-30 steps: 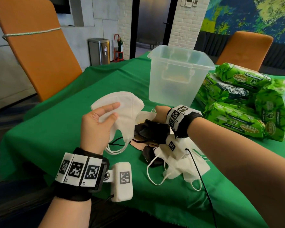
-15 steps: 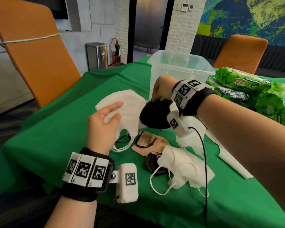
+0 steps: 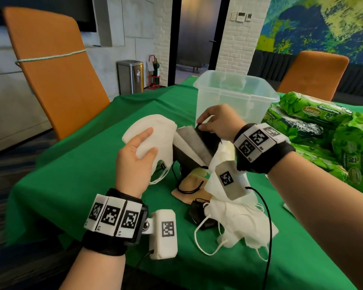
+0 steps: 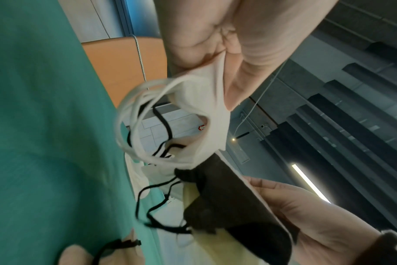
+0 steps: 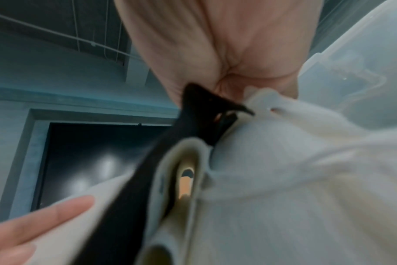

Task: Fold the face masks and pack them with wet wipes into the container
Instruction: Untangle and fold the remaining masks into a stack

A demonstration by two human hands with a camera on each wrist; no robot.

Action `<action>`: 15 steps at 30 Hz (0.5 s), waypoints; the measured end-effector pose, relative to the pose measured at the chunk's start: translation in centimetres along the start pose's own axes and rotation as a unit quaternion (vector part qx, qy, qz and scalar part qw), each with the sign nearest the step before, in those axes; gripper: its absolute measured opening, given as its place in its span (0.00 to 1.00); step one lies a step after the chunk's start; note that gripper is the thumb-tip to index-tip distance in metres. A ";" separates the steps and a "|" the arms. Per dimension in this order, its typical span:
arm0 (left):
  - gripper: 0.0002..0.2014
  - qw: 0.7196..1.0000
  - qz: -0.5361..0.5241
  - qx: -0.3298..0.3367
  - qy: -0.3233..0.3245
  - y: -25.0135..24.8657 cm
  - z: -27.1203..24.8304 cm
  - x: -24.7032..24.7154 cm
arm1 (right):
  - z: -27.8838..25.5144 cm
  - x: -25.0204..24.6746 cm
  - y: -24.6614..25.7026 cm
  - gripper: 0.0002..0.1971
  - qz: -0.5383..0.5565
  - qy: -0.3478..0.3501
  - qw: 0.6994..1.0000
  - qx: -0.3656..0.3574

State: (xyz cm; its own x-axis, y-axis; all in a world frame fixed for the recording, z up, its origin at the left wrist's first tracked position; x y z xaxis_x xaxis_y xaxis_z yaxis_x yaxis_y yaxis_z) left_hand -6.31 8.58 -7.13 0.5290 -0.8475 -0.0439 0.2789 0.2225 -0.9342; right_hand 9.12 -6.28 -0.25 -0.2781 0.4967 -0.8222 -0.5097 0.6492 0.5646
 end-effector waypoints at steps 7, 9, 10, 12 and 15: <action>0.23 0.999 -0.008 -0.031 0.005 0.2 0.2 0.9 | -2.1 -2.5 -0.8 0.09 0.232 -0.048 0.969 -0.073; 0.22 0.997 -0.051 -0.054 -0.001 0.5 0.3 1.3 | -2.7 -2.7 -0.7 0.10 0.290 -0.046 0.951 -0.095; 0.21 0.995 -0.077 -0.064 -0.007 0.5 0.3 1.5 | -3.0 -2.8 -0.6 0.10 0.318 -0.049 0.941 -0.105; 0.18 0.989 -0.124 -0.075 -0.013 0.6 0.3 2.1 | -3.3 -2.9 -0.7 0.11 0.373 -0.054 0.918 -0.124; 0.20 0.981 -0.175 -0.073 0.039 -0.4 0.2 4.4 | -3.5 -2.3 -0.8 0.11 0.428 -0.043 0.892 -0.140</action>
State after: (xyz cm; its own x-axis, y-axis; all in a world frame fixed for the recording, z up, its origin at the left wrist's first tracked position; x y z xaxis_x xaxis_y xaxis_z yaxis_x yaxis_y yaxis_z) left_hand -3.95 4.89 -6.92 0.3575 -0.8948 0.2675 0.3116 -0.1558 -0.9374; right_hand 7.31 -9.99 0.89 -0.6051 0.7918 -0.0826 -0.3266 -0.1523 0.9328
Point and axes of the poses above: each hand's wrist, its own z-axis towards the middle knuckle, its own x-axis out of the palm, y = z × x, the point moved 7 cm from there along z, towards the middle knuckle, and after that the axes turned 10 degrees about y, right-handed, at the moved point
